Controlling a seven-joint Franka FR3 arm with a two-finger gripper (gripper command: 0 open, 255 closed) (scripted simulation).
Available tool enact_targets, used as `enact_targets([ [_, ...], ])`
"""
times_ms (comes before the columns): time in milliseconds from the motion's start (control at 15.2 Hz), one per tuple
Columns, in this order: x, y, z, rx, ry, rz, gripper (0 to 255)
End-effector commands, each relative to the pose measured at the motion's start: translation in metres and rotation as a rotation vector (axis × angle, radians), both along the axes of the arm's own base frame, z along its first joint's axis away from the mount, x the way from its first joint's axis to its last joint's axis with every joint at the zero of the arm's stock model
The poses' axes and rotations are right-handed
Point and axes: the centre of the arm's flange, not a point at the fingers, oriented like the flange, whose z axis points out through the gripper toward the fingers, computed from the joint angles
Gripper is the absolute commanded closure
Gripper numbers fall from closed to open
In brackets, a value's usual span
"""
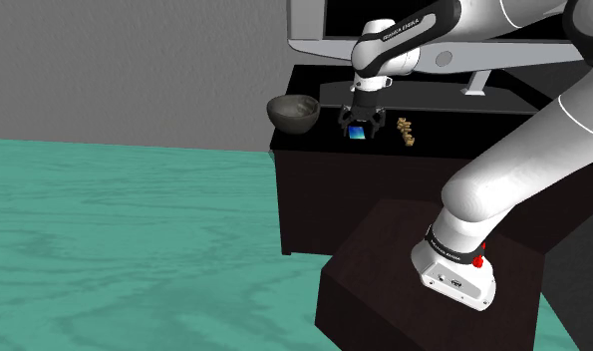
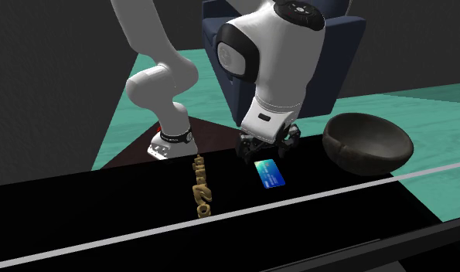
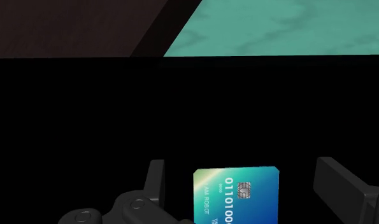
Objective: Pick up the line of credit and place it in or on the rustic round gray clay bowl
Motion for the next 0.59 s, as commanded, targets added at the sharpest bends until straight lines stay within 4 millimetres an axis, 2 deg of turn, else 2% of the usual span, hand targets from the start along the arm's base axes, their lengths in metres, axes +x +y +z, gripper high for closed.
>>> enact_targets([
  [0,0.0,0.0001,-0.0007,0.0,0.0,0.0,0],
  [198,0.0,0.0001,-0.0007,0.0,0.0,0.0,0],
  [264,0.0,0.0001,-0.0007,0.0,0.0,0.0,255],
  [528,0.0004,-0.0001,-0.0007,0.0,0.0,0.0,255],
])
